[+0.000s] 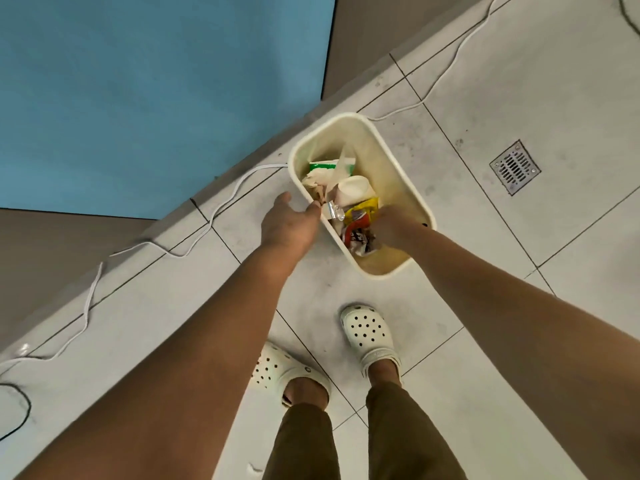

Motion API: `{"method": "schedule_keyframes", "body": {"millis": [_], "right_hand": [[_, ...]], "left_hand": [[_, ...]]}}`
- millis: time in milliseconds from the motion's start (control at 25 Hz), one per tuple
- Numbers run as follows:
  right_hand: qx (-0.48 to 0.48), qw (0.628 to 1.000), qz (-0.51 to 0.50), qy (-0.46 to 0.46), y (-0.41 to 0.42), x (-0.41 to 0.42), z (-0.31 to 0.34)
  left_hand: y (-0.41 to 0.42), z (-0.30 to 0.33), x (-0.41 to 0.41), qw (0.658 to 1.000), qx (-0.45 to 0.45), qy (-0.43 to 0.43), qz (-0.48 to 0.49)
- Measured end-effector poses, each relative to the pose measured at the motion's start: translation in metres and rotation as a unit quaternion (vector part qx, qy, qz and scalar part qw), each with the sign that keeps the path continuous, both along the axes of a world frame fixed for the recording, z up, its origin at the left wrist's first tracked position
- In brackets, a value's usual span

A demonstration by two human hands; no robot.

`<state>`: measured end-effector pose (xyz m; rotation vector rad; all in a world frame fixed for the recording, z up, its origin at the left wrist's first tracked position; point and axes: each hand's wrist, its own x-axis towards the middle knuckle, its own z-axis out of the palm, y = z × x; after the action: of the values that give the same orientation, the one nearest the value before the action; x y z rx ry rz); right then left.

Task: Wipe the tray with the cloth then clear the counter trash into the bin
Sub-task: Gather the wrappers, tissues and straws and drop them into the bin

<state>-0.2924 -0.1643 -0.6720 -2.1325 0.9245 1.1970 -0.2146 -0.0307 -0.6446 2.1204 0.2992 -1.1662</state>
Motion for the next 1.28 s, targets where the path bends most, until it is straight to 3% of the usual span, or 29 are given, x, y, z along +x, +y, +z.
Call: {"method": "schedule_keyframes", "body": {"millis": [80, 200, 360, 600, 800, 1280], "right_hand": [[0.005, 0.991, -0.120, -0.052, -0.004, -0.006, 0.034], [0.033, 0.982, -0.158, -0.100, 0.000, -0.016, 0.102], [0.050, 0.980, -0.137, -0.132, 0.016, -0.020, 0.182], [0.071, 0.965, -0.085, -0.239, 0.014, -0.015, 0.366], [0.102, 0.936, -0.018, -0.336, 0.024, 0.009, 0.474], [0.206, 0.851, 0.094, -0.474, 0.088, 0.110, 0.621]], "left_hand": [[0.010, 0.038, 0.000, 0.998, 0.010, -0.025, -0.049], [0.026, 0.106, -0.006, 0.991, 0.022, -0.067, -0.112], [0.032, 0.184, -0.016, 0.985, 0.016, -0.087, -0.149], [0.030, 0.365, -0.032, 0.986, -0.036, -0.157, -0.044], [0.041, 0.474, -0.039, 0.974, -0.051, -0.221, -0.010], [0.115, 0.621, 0.033, 0.917, -0.084, -0.370, 0.123]]}}
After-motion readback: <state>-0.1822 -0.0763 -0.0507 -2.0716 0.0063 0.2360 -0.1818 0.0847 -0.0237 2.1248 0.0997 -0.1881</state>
